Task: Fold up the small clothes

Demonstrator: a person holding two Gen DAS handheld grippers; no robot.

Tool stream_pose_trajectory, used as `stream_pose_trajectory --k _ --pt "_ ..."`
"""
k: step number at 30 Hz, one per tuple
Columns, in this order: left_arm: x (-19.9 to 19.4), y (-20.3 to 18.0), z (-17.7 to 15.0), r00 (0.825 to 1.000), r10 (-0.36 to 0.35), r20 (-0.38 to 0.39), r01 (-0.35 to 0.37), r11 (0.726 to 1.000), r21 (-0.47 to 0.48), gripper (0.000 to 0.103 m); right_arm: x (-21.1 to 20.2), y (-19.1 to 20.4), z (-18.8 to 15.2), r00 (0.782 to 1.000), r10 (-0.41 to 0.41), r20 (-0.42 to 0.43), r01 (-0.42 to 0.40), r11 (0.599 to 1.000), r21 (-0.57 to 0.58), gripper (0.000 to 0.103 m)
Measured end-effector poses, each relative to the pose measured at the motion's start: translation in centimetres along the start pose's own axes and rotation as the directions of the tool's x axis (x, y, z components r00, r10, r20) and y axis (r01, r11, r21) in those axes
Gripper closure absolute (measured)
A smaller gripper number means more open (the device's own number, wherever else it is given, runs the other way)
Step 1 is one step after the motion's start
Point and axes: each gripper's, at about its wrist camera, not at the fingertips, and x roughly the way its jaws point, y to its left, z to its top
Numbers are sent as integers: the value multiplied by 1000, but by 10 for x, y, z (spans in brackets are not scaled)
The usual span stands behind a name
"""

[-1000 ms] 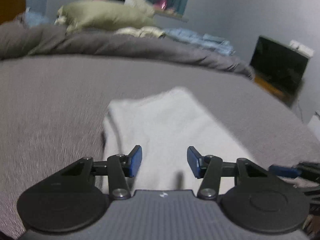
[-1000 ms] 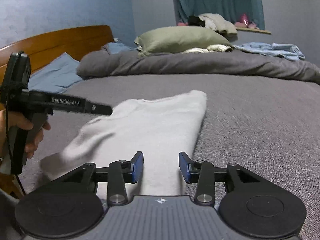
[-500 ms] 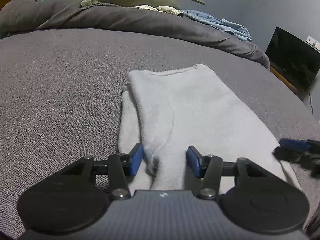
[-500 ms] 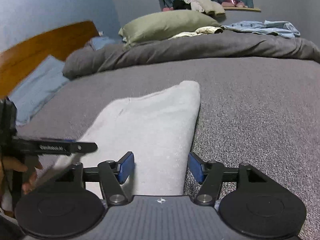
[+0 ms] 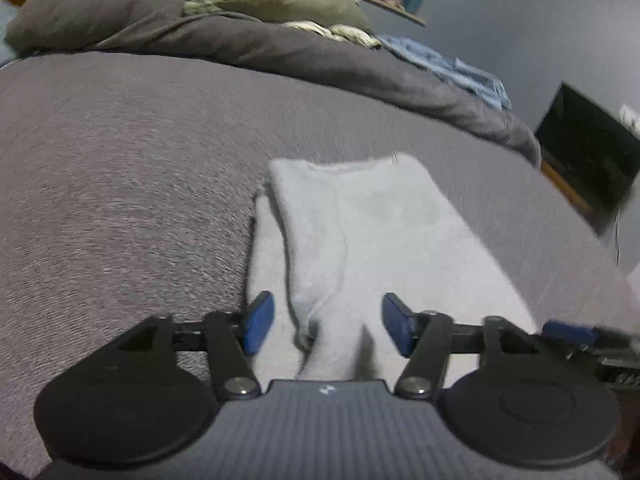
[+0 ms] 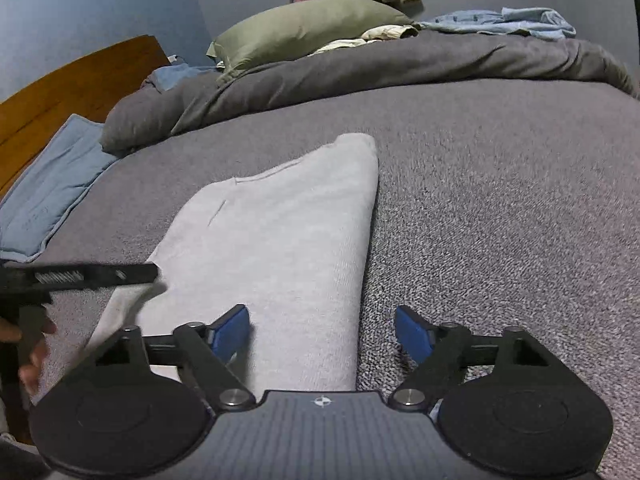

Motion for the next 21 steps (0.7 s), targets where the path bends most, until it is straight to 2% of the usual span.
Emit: stream_pose_trajectory --k 1,4,6,8,10,11,13,16,17,19,21 --pt "-8 4 2 1000 -2 6 2 1000 -20 31 -2 -1 1 1000 0 5 0 1000 2 20" --pt "-26 23 6 1000 -11 -29 8 994 -107 27 -6 -9 9 1000 -10 17 10 999 35 18" --pt "-33 36 6 996 -37 -80 22 984 -177 27 -8 -15 18 1000 -6 27 4 998 61 11" --pt "-35 46 2 986 -82 -145 49 975 -217 27 -7 -22 31 999 17 31 -19 997 68 7" --pt "-34 47 -3 966 -131 -221 87 977 -196 27 -3 -31 45 997 73 25 -74 995 71 7" --pt "-34 45 -8 961 -146 -236 104 978 -180 27 -1 -37 51 995 97 19 -98 992 78 7" --pt "-30 45 -16 952 -166 -256 127 979 -163 27 6 -49 64 986 165 -6 -164 980 110 7" --pt "-22 56 -33 945 -172 -280 124 975 -182 27 18 -66 75 965 256 -54 -244 955 168 7" --pt "-20 61 -39 938 -195 -288 144 971 -189 27 22 -70 78 959 276 -67 -260 948 181 7" --pt "-21 68 -45 918 -271 -290 227 958 -176 27 29 -75 81 945 314 -93 -293 937 188 7" --pt "-19 75 -49 903 -315 -292 268 944 -191 27 37 -78 82 926 354 -128 -330 927 180 7"
